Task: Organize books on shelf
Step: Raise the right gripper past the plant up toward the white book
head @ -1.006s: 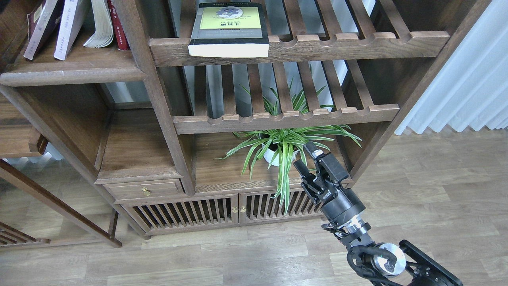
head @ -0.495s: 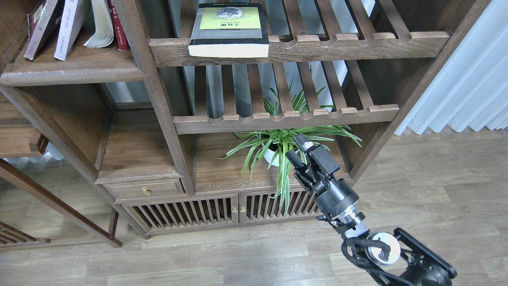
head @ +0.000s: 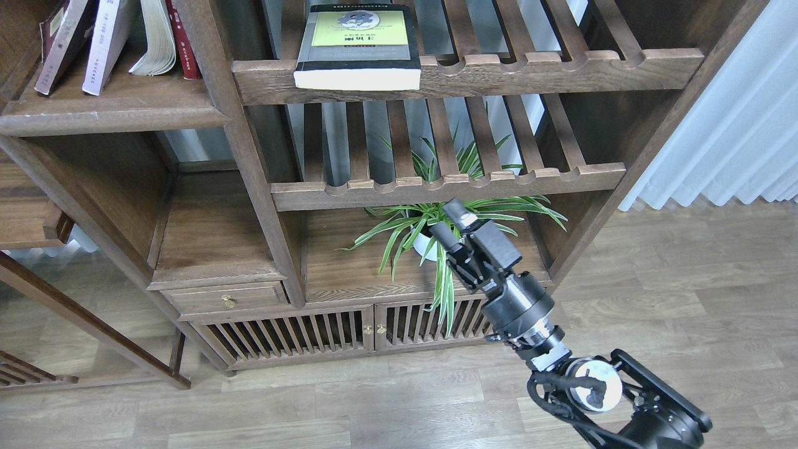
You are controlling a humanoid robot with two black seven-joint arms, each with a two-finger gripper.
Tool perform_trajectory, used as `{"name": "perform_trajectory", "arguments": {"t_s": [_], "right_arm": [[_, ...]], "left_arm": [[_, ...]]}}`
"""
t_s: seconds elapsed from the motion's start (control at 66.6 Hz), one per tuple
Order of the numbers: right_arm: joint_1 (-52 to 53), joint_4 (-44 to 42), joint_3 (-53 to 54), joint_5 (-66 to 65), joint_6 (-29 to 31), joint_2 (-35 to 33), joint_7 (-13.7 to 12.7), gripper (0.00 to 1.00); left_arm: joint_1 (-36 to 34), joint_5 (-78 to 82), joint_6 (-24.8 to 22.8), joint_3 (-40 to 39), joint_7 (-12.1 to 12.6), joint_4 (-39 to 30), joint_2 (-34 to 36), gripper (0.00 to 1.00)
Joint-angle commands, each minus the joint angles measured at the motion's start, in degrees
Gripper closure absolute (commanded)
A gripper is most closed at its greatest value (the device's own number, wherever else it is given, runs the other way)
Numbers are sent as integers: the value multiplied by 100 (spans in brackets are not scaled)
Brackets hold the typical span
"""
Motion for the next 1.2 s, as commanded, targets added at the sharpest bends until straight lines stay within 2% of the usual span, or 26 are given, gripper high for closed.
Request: {"name": "perform_trajectory", "arguments": {"t_s": [0.0,0.105,0.42,0.661,0.931,1.036,1.096,1.186], "right_arm": [[-13,7,-13,-160,1,206,0,18],[40,7,-13,-291,1,391,0,18],[470,200,4,-511,1,769,9,18],[567,350,4,-555,1,769,36,18],[743,332,-13,-696,-100,769,44,18],[883,323,-31,-722,-356,769,53,17],[945,315,-136,-731,-461,769,141,17],[1042,288,-347,-731,-549,769,325,17]], "left_arm": [[186,-69,0,-233,-3,-2,-276,56],[441,-113,0,-216,-30,7,-583,55],[511,-130,0,101,-56,16,-1295,49],[1372,-333,0,197,-82,7,-1989,48],[1900,-640,0,320,-126,-2,-2148,47],[2207,-658,0,338,-170,-2,-2148,41],[2269,-728,0,329,-197,-2,-2148,37],[2278,-869,0,320,-197,-11,-2148,36]]}}
